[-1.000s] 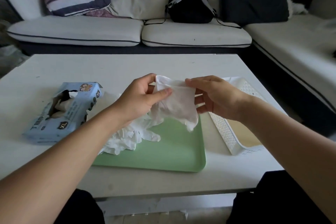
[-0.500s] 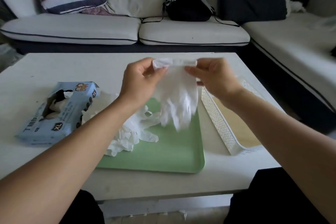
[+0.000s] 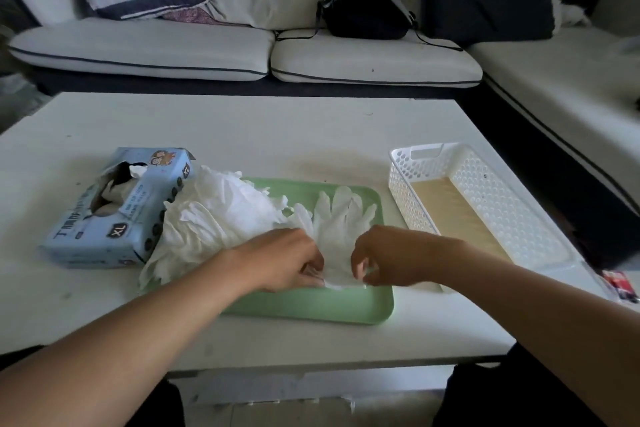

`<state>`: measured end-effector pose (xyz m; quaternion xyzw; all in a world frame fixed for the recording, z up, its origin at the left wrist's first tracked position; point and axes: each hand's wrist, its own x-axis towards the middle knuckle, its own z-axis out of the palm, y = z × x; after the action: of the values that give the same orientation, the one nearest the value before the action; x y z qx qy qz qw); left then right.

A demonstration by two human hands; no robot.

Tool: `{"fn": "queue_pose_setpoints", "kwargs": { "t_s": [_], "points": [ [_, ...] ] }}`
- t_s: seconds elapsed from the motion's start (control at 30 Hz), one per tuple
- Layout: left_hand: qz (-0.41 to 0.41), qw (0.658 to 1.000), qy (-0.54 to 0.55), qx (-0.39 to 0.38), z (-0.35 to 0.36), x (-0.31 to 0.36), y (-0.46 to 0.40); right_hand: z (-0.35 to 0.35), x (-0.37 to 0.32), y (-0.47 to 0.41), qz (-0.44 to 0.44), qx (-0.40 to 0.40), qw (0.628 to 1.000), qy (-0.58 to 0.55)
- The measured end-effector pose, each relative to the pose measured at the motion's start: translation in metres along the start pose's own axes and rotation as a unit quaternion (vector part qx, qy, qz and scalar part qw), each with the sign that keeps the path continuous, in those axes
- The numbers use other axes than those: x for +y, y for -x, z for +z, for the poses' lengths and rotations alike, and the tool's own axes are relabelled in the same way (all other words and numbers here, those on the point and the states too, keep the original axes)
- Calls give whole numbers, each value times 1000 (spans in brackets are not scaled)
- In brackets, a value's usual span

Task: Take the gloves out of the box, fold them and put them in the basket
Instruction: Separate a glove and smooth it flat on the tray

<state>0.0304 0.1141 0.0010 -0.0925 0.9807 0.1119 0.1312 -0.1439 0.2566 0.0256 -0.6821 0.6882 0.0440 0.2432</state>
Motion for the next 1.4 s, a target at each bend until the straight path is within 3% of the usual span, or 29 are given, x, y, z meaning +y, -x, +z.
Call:
{"fn": "queue_pose_setpoints", "kwargs": {
  "t_s": [0.13, 0.2, 0.3, 0.37, 0.47, 0.53, 0.6, 0.67, 0.83, 0.93, 1.03, 1.1, 1.17, 1.23, 1.3, 1.4],
  "points": [
    [4, 998, 61, -31, 4, 9, 13, -6, -5, 5, -18, -72, 997, -11],
    [2, 997, 81, -12, 2, 13, 16, -11, -5, 0, -13, -53, 998, -28],
    [-25, 994, -2, 107, -6, 15, 13, -12, -5, -19, 1, 85, 995, -46],
    [-53, 984, -71, 152, -17, 7, 13, -4, -10, -30, 17, 99, 995, -21],
    [-142, 964, -201, 103, -37, -20, 23, 8, -19, -39, 28, 29, 998, 56],
    [-192, 952, -231, 58, -46, -37, 34, 9, -18, -41, 28, 22, 995, 95],
    [-209, 960, -173, 72, -51, -49, 42, 2, -19, -43, 27, 22, 996, 80],
    [-206, 965, -73, 142, -53, -54, 43, -6, -20, -43, 24, 52, 997, 48],
    [-224, 936, 74, 261, -53, -59, 38, -16, -28, -53, -22, 134, 989, -62],
    [-270, 884, 44, 379, -68, -64, 45, -15, -29, -59, -25, 169, 979, -113],
    [-389, 791, -10, 471, -93, -98, 70, -21, -27, -55, -20, 191, 974, -123],
    [-415, 739, 56, 527, -104, -118, 88, -27, -27, -51, -14, 207, 970, -127],
    [-347, 682, 268, 585, -111, -118, 91, -33, -26, -49, -8, 228, 960, -160],
    [-231, 574, 568, 543, -116, -95, 78, -39, -27, -49, -3, 240, 939, -245],
    [-164, 468, 758, 424, -118, -69, 65, -46, -30, -47, -1, 215, 900, -380],
    [-141, 419, 851, 284, -108, -32, 51, -53, -38, -38, -36, 117, 806, -579]
  ]
}}
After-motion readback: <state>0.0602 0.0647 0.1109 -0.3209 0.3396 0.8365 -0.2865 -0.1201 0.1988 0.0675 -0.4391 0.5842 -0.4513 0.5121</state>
